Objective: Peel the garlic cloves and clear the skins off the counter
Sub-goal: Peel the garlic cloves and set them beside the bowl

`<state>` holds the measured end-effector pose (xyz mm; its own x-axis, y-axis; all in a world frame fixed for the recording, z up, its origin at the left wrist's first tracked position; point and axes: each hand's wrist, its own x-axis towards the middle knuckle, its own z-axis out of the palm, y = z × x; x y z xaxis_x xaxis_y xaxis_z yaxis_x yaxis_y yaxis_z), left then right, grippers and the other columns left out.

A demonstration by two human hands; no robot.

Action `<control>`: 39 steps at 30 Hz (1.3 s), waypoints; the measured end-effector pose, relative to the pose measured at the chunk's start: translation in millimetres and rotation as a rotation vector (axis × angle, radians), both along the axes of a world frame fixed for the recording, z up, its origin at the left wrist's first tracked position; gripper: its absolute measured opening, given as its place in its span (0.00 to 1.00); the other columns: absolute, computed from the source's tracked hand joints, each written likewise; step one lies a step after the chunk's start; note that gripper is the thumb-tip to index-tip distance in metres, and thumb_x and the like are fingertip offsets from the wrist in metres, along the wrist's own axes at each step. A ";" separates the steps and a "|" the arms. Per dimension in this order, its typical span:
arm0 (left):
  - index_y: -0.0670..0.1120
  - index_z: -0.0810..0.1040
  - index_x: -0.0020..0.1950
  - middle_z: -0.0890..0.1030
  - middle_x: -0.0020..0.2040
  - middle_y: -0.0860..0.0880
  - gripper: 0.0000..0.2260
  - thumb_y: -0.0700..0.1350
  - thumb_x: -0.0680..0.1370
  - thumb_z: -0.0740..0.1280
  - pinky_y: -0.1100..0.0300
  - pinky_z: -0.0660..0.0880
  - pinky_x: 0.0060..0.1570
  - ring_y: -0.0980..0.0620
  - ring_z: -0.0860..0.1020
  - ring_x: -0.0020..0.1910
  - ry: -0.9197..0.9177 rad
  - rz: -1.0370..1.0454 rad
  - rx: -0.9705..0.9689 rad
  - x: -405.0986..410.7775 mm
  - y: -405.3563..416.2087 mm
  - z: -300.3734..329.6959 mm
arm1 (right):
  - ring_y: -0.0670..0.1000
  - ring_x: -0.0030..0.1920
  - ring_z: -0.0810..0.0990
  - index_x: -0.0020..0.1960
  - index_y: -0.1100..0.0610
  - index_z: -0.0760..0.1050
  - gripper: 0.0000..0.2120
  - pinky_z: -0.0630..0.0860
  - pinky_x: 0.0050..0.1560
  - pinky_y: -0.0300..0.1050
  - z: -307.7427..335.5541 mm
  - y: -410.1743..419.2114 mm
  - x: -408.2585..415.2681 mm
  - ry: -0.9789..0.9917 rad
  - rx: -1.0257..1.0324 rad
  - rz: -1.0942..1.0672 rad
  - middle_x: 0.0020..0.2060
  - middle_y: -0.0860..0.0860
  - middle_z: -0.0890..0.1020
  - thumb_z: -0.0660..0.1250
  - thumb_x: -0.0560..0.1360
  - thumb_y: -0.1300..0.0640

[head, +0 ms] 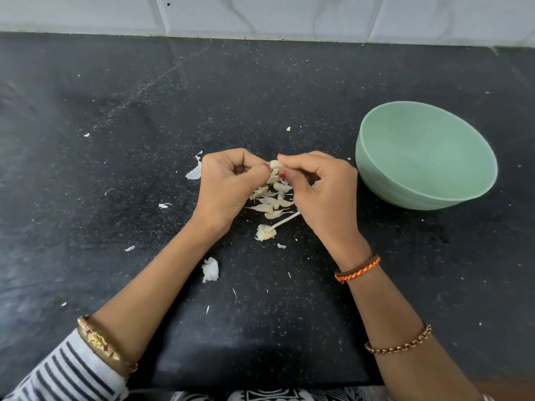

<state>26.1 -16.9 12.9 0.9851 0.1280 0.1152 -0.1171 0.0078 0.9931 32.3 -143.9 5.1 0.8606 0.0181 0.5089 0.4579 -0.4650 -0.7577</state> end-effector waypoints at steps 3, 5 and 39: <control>0.41 0.74 0.29 0.72 0.21 0.57 0.08 0.32 0.67 0.67 0.71 0.63 0.24 0.62 0.65 0.22 0.015 -0.011 -0.019 -1.3 -1.3 1.9 | 0.45 0.41 0.80 0.47 0.60 0.83 0.08 0.76 0.41 0.36 2.6 0.0 -0.9 0.005 -0.022 0.012 0.38 0.50 0.84 0.67 0.69 0.64; 0.42 0.73 0.28 0.71 0.21 0.57 0.10 0.32 0.67 0.68 0.70 0.63 0.24 0.62 0.65 0.22 0.024 -0.002 -0.036 -0.7 -0.7 2.9 | 0.42 0.40 0.80 0.46 0.57 0.83 0.09 0.75 0.39 0.31 5.8 -0.1 -1.5 0.055 0.029 0.067 0.36 0.45 0.82 0.68 0.70 0.67; 0.49 0.83 0.30 0.81 0.30 0.54 0.07 0.43 0.68 0.68 0.70 0.67 0.29 0.59 0.71 0.31 0.047 -0.033 -0.208 -0.6 7.2 8.2 | 0.41 0.33 0.79 0.39 0.57 0.80 0.13 0.75 0.37 0.33 20.7 -0.6 -4.7 0.503 0.601 0.323 0.29 0.46 0.81 0.65 0.71 0.73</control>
